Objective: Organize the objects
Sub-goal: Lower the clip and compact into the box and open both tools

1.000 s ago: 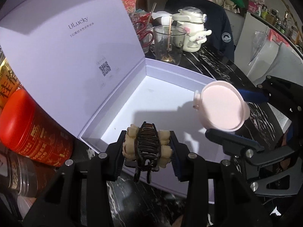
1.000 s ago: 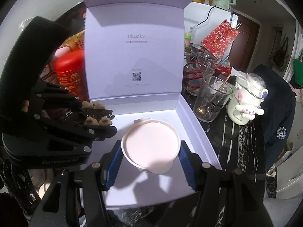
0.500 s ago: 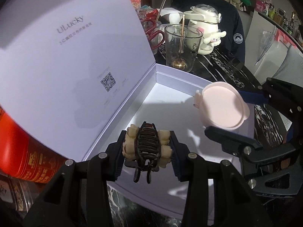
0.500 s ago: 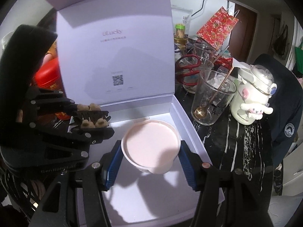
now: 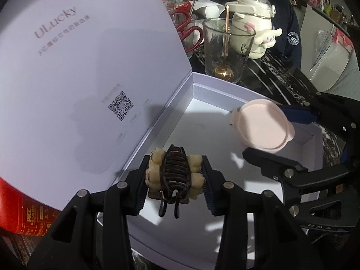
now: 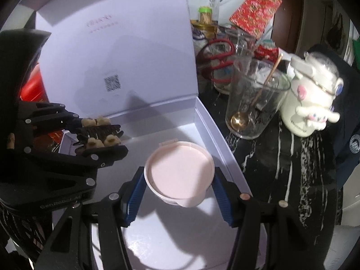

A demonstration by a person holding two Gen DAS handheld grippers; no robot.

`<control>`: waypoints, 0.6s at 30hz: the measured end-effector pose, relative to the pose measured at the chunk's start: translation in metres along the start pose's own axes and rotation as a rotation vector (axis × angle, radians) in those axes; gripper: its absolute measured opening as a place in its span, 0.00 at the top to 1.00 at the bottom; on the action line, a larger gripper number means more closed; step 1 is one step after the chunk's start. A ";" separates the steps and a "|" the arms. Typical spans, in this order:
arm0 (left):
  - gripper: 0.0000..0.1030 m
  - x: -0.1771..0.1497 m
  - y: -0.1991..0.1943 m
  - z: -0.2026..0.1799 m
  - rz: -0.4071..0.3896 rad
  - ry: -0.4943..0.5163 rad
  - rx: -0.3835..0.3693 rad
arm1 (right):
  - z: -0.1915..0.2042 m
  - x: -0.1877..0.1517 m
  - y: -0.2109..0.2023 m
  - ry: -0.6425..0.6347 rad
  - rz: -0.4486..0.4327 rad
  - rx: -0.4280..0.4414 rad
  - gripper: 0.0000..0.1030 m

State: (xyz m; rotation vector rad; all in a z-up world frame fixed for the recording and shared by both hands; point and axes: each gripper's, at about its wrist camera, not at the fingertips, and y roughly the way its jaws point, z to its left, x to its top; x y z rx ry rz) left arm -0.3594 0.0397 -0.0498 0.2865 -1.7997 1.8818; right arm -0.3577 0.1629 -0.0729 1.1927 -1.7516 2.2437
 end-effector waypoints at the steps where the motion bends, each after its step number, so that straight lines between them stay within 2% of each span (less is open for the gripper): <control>1: 0.61 0.000 0.002 0.000 0.005 -0.001 -0.001 | -0.002 -0.001 0.001 0.001 0.006 0.001 0.42; 9: 0.61 0.000 0.023 -0.004 0.067 0.008 0.006 | 0.000 -0.008 0.012 -0.007 0.089 0.013 0.42; 18: 0.61 -0.004 0.043 -0.001 0.142 -0.005 0.012 | 0.006 -0.012 0.025 0.004 0.138 0.008 0.42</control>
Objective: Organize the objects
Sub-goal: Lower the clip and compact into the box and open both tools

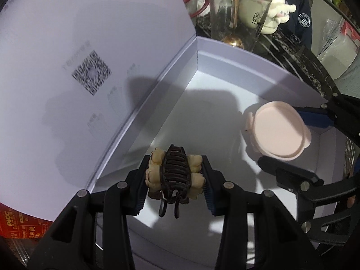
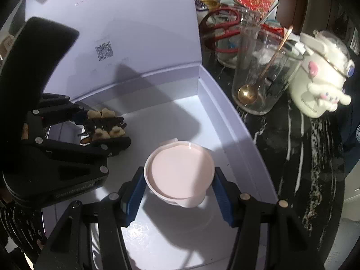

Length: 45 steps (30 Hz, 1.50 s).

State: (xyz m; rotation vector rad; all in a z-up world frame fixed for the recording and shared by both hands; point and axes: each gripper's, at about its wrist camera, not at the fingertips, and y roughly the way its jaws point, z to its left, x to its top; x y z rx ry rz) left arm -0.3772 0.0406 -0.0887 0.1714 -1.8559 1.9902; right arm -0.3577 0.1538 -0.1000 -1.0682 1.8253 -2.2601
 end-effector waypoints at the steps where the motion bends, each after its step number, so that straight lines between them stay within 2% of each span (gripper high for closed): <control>1: 0.61 0.000 0.000 0.001 -0.001 -0.001 0.002 | 0.000 0.000 0.003 -0.001 0.009 -0.003 0.42; 11: 0.61 0.002 0.002 0.003 0.000 -0.017 -0.016 | -0.001 -0.002 0.011 0.014 0.036 -0.011 0.42; 19: 0.61 0.000 0.001 0.002 0.001 -0.014 -0.027 | 0.003 -0.006 0.008 0.025 0.027 -0.046 0.30; 23: 0.60 -0.002 -0.010 0.002 0.000 -0.011 0.008 | 0.000 -0.011 0.001 0.053 0.032 -0.058 0.29; 28: 0.47 -0.003 -0.028 -0.008 -0.047 0.020 0.064 | -0.003 -0.013 -0.014 0.069 0.022 -0.095 0.27; 33: 0.40 -0.006 -0.044 -0.011 -0.070 0.018 0.068 | -0.007 -0.020 -0.033 0.089 0.002 -0.119 0.27; 45: 0.39 -0.020 -0.081 -0.014 -0.129 -0.006 0.030 | 0.000 -0.024 -0.075 0.114 -0.061 -0.154 0.27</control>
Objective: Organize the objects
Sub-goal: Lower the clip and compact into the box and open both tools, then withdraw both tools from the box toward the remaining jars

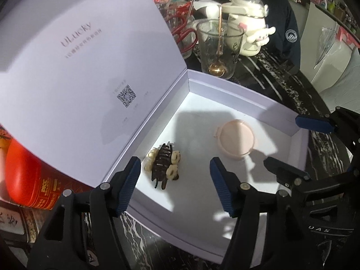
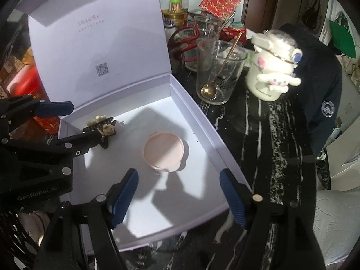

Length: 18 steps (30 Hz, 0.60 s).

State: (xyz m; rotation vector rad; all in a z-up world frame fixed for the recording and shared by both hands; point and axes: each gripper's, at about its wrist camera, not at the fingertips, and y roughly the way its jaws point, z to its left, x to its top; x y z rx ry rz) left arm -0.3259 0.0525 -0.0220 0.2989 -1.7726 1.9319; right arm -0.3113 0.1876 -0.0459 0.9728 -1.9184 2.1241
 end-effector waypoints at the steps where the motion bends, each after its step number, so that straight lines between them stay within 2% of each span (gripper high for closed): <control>1: 0.39 -0.001 -0.005 0.000 -0.006 -0.002 -0.004 | 0.001 0.000 -0.005 -0.002 -0.007 -0.007 0.27; 18: 0.39 -0.024 -0.076 0.002 -0.095 -0.021 -0.008 | 0.020 -0.016 -0.077 -0.025 -0.096 -0.054 0.27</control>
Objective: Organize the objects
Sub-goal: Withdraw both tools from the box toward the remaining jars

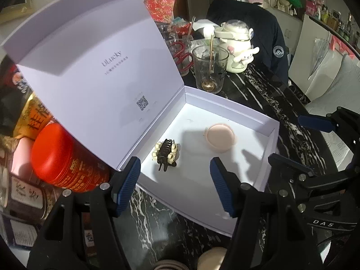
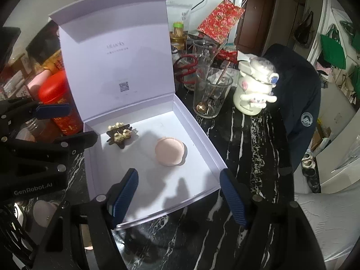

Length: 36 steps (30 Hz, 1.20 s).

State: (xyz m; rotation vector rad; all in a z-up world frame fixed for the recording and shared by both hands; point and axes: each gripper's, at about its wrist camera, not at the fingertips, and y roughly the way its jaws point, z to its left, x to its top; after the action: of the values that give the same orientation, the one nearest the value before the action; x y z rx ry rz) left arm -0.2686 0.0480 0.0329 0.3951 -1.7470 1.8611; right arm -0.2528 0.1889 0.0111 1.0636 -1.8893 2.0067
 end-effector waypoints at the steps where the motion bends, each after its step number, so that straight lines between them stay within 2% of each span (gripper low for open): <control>1: 0.39 -0.002 -0.004 0.000 -0.005 -0.002 -0.002 | 0.002 -0.001 -0.005 -0.002 -0.006 0.000 0.27; 19: 0.30 -0.044 -0.076 0.007 -0.096 -0.020 -0.002 | 0.035 -0.029 -0.071 -0.040 -0.072 -0.021 0.25; 36: 0.27 -0.099 -0.100 0.008 -0.115 -0.061 0.015 | 0.064 -0.078 -0.091 -0.055 -0.077 -0.015 0.24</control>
State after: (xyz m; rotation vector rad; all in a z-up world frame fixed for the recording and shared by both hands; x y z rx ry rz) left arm -0.1326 0.0215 0.0599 0.5521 -1.7129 1.7991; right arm -0.1192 0.1706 0.0317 1.1807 -1.8570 1.9381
